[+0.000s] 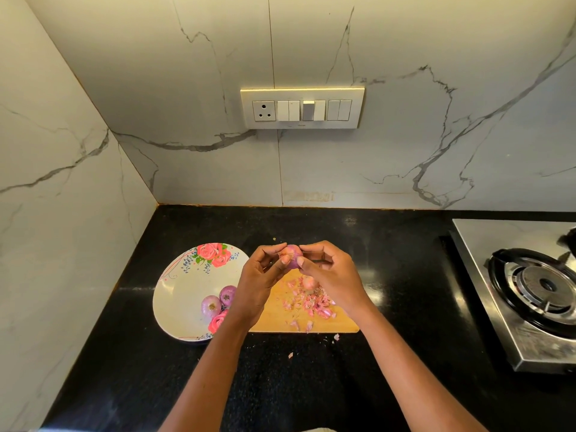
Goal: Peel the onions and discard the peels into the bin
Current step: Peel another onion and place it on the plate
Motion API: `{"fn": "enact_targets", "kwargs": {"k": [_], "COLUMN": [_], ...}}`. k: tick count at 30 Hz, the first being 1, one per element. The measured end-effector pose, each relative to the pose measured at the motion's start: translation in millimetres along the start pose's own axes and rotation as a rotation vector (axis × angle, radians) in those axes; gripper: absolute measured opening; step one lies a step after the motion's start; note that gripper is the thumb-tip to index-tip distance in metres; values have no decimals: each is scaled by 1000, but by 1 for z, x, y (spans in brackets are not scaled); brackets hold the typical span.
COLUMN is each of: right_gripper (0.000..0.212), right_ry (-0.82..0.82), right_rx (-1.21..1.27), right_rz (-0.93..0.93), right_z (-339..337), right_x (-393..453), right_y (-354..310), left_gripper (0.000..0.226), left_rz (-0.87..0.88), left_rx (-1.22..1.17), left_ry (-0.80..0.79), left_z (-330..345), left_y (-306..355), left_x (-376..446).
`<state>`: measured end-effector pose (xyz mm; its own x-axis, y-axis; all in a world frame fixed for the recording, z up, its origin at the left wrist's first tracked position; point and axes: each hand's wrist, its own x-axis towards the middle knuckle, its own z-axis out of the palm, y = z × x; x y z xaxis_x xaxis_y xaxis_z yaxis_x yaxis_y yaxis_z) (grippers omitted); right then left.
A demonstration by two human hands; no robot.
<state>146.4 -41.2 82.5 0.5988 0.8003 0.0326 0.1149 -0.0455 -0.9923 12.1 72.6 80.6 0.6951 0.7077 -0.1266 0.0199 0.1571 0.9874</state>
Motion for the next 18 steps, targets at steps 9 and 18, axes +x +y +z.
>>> {"fn": "enact_targets", "kwargs": {"k": [9,18], "right_gripper": [19,20], "right_ry": [-20,-46], "right_rx": [72,91], "right_rz": [1,11], "right_z": [-6,-4], "right_x": [-2,-2], "right_y": [1,-2], "left_gripper": [49,47], "left_rz": [-35,-55], "left_rx": [-85,-138], "left_ry": [-47,-28], "left_z": [-7,-5], "left_y": [5,4], "left_x": [-3,-3]}}
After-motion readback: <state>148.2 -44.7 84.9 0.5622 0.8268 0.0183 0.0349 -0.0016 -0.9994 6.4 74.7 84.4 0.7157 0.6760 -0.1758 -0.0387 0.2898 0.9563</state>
